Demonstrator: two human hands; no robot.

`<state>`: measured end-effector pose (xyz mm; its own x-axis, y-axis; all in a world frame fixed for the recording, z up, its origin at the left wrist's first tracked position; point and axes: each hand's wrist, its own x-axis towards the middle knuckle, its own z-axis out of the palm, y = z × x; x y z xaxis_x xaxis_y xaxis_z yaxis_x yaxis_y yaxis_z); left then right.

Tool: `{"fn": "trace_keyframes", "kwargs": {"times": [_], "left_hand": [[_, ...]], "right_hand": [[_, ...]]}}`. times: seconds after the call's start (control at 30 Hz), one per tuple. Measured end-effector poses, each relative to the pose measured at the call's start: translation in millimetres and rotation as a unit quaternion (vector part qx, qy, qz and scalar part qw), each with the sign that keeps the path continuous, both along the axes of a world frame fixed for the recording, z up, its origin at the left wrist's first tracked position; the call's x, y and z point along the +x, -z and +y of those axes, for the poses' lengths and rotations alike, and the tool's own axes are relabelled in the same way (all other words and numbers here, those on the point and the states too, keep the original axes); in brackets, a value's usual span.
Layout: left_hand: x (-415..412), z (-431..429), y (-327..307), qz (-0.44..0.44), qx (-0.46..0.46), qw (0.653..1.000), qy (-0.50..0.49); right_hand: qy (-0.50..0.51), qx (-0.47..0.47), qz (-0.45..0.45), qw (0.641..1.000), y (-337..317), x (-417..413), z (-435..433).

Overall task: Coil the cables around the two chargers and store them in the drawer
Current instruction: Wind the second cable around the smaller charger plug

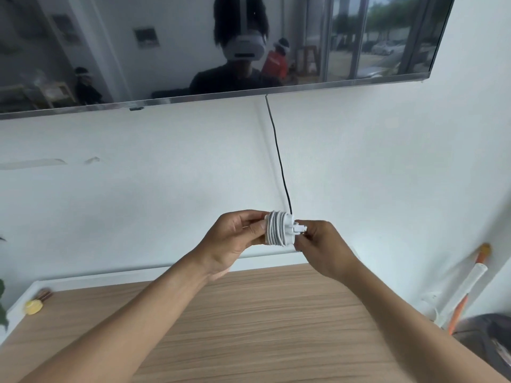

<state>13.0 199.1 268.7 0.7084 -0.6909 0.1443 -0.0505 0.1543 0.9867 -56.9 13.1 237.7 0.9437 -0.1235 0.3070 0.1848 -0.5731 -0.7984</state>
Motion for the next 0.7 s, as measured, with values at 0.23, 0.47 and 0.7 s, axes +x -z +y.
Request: {"fn": "trace_keyframes", "kwargs": {"times": [0.23,0.47,0.7], "left_hand": [[15,-8,15,0.026,0.047,0.983,-0.175],[23,-1,37,-0.152,0.180,0.941,-0.241],[9,1,36,-0.211,0.190,0.954,-0.091]], "right_hand": [[0.019,-0.213,-0.028,0.977,7,-7,22],[0.028,-0.352,-0.028,0.935,-18,-11,18],[0.020,-0.355,-0.058,0.933,-42,-5,3]]}}
